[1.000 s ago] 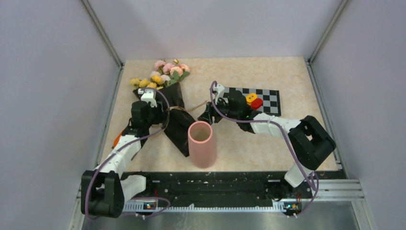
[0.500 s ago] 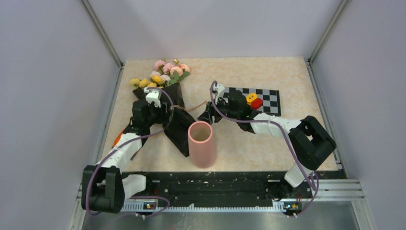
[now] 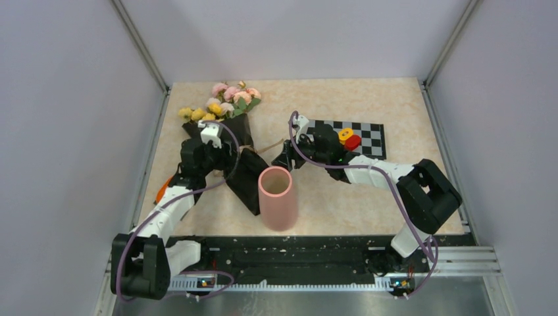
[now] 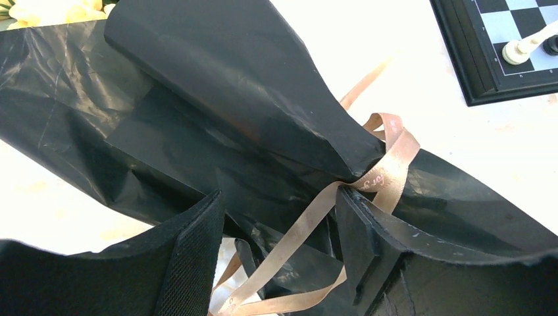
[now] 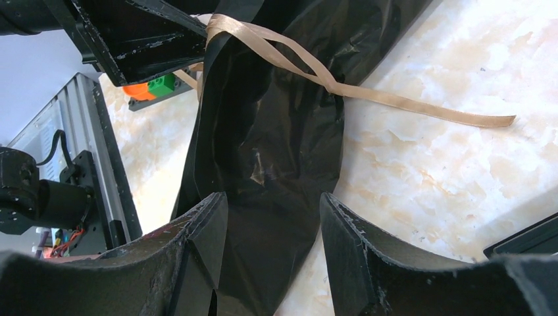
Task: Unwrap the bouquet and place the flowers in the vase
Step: Untie the ribbon from the wrapping paper.
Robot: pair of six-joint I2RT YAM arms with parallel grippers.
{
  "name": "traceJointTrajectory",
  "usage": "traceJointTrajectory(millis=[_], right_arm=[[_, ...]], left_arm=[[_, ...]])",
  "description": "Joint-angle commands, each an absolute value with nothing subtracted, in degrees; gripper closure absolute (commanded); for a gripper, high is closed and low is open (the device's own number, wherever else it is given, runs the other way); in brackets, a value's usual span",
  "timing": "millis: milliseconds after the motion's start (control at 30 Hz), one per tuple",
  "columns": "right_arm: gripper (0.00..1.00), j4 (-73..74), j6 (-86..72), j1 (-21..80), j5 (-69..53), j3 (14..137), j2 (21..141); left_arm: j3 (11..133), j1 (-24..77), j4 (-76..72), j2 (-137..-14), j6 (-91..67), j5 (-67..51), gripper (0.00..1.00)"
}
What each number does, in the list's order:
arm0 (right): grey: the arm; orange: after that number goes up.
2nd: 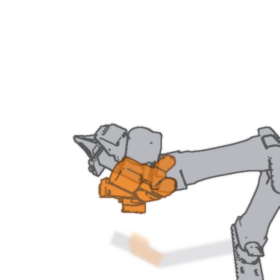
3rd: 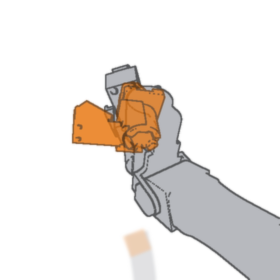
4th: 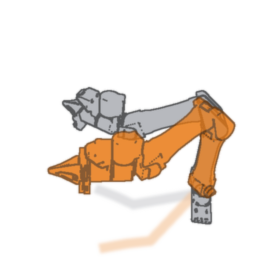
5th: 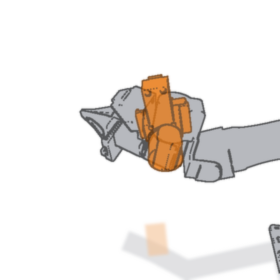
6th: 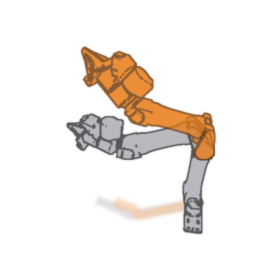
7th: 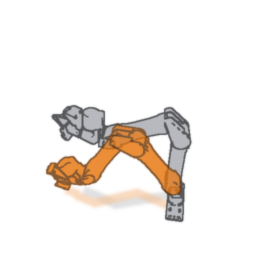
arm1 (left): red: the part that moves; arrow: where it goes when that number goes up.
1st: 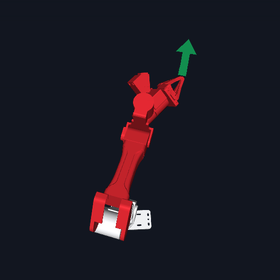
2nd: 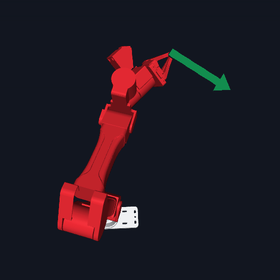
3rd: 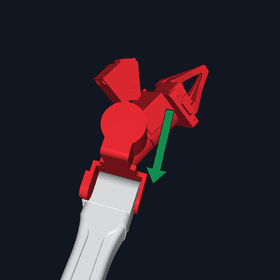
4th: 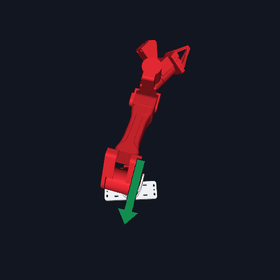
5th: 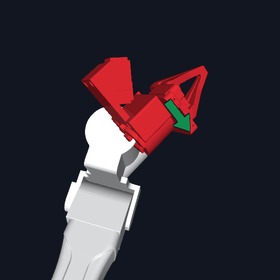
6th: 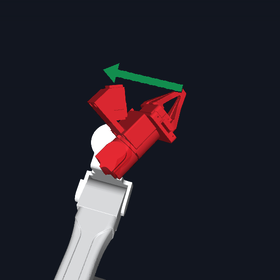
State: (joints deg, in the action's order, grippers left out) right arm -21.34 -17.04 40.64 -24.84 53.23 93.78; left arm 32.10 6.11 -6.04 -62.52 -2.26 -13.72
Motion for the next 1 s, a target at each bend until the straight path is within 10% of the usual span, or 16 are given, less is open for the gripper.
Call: traceJointTrajectory(millis=[0, 300, 967], right_arm=[[0.44, -23.6, -16.9, 40.2, -25.9, 54.1, 93.4], [0.44, -23.9, -17.0, 40.2, -26.0, 54.3, 94.1], [0.44, -24.5, -17.8, 40.2, -26.7, 54.3, 94.6]], left_arm=[[31.8, 6.4, -9.2, -63.0, -2.9, -14.4, 0.33], [29.5, 7.0, -9.5, -61.8, -7.4, -16.9, 0.39], [25.6, 7.1, -16.4, -62.8, -17.6, -24.4, 0.86]])
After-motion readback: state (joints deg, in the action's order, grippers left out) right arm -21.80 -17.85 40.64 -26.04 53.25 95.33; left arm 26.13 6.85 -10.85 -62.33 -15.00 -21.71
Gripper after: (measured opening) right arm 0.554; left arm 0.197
